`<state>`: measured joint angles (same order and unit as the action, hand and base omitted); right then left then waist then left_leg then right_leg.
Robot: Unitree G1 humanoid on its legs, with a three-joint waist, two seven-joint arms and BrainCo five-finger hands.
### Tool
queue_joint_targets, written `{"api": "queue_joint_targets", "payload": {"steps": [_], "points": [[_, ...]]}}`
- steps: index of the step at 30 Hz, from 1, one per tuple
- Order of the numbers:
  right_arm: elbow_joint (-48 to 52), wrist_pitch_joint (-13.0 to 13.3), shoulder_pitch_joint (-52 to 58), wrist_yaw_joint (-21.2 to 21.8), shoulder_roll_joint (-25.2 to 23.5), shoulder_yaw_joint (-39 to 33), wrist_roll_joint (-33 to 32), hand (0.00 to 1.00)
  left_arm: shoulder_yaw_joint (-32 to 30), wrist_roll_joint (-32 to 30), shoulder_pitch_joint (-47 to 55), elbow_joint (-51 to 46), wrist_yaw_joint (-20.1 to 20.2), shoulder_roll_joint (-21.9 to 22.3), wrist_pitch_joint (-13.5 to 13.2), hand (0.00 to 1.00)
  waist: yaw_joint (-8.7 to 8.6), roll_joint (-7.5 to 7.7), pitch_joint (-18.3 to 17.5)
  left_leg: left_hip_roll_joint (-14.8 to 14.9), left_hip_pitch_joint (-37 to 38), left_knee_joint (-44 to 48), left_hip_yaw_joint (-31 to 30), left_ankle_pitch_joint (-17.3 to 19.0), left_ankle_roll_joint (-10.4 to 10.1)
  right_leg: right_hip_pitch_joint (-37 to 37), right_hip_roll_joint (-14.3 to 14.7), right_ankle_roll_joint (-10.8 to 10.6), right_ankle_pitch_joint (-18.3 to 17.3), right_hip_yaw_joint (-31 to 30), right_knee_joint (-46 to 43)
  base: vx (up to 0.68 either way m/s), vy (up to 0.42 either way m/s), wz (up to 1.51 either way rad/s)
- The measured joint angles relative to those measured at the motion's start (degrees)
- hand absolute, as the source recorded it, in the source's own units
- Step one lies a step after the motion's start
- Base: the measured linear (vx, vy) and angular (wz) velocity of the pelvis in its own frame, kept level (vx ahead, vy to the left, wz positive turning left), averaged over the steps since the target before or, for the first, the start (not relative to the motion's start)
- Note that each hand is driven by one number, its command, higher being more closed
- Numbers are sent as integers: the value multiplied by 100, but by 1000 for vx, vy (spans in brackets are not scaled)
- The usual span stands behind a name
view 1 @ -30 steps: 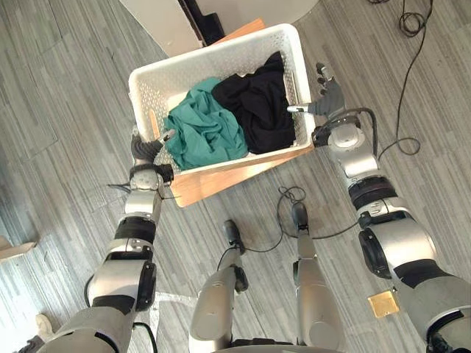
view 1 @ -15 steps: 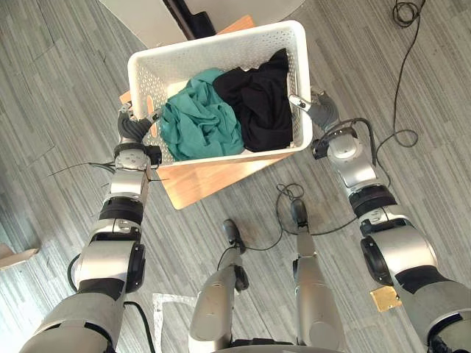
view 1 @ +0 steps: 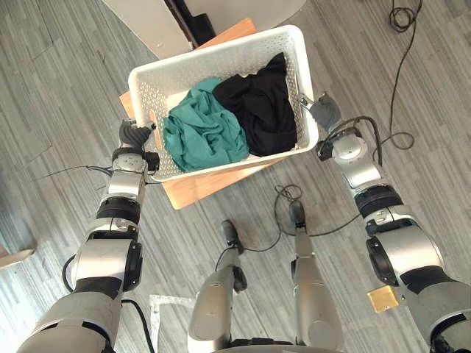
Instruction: Pick up the laundry basket with both hands and put the clothes into the washing machine.
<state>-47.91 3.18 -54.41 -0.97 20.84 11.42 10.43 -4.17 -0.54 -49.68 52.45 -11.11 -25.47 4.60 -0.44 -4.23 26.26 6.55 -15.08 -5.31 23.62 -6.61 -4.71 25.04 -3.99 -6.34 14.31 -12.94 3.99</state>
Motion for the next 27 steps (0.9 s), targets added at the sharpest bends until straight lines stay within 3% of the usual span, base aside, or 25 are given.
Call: {"api": "queue_joint_targets", "payload": {"steps": [3,8,13,18,20,27], "points": [[205,-70,279,85,0,115,153,100,6,-1,189,-94,119,9,1,100,-52,56,20,43,124,0,-5,1,-1,-135,8,-3,-5,3,0,6,-4,1],[1188,-275,1414,266,106,103,180,100,-4,108,971,-1074,210,128,-23,100,-106,71,13,68,369,28,-103,10,-7,-442,18,-87,-78,95,-7,8,-4,6],[2712,-414,2888,494,66,-599,-124,100,-93,335,2235,-2389,363,513,-73,100,-193,105,-6,55,509,50,-354,9,-5,-700,8,-109,-207,374,-83,20,-5,26],[4160,-291,4089,553,-347,-1556,-576,100,-217,1128,3801,-3758,659,1197,-364,100,-157,430,-301,58,645,59,-619,13,-6,-991,3,-38,-313,636,-97,35,-4,26],[4469,-180,4440,593,-632,-1796,-770,100,-311,1204,4211,-4158,735,1433,-397,100,-151,485,-505,50,688,4,-621,15,-5,-1029,-7,-30,-332,683,-99,42,9,15],[5130,101,5835,838,-1423,-2458,-1070,100,-318,1108,5423,-5114,1118,2133,-516,100,-180,381,-1234,42,1117,2,-511,195,-45,-1328,1,-50,-555,609,-204,59,12,-11]]}}
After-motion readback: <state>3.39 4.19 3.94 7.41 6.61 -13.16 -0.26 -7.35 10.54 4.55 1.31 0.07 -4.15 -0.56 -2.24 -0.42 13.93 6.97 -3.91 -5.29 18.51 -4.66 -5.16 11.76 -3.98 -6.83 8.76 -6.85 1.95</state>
